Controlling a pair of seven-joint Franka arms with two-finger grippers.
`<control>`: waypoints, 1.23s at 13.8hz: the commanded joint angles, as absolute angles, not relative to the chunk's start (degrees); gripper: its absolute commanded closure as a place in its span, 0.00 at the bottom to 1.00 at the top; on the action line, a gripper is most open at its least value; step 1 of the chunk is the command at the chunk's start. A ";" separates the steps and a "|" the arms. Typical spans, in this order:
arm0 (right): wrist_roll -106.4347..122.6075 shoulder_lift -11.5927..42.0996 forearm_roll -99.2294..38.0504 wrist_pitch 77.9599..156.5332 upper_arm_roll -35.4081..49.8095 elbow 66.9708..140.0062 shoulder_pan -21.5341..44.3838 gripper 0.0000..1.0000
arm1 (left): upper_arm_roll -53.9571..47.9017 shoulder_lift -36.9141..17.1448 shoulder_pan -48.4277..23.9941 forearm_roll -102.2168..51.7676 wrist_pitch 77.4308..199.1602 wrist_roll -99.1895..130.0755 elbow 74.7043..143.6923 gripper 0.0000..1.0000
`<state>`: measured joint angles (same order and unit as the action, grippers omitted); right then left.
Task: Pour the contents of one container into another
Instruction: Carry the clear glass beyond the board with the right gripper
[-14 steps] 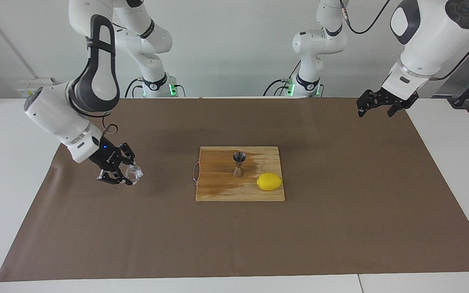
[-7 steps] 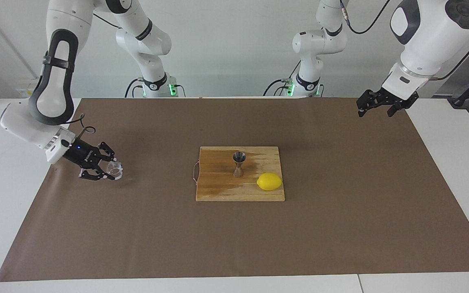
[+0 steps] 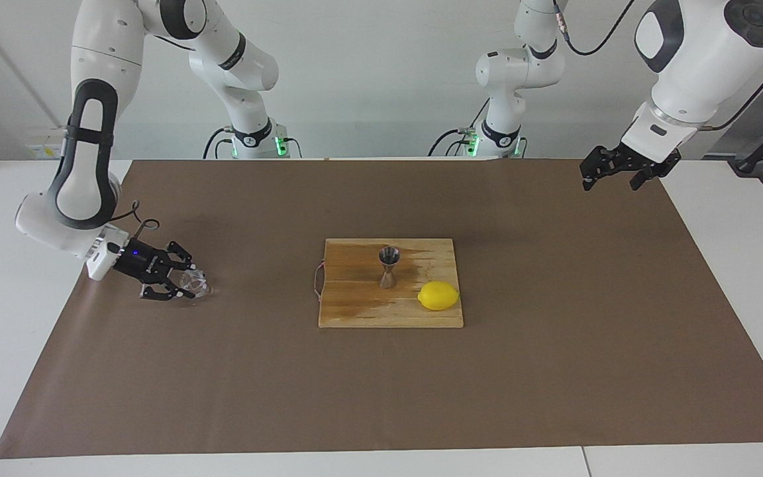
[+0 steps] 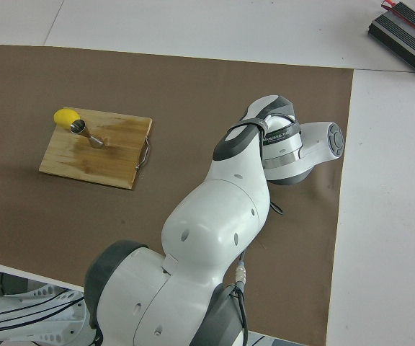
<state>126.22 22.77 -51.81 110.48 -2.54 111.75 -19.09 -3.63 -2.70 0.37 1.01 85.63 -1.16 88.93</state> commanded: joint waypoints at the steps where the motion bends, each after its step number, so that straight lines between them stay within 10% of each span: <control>1: 128.75 22.67 -54.83 107.58 -1.41 111.62 -21.35 1.00 | -3.43 -0.88 0.35 1.41 86.40 -1.41 91.14 0.00; 17: 131.84 24.35 -59.15 110.57 -1.32 112.32 -20.92 1.00 | -3.43 -0.88 0.35 1.41 86.40 -1.41 91.14 0.00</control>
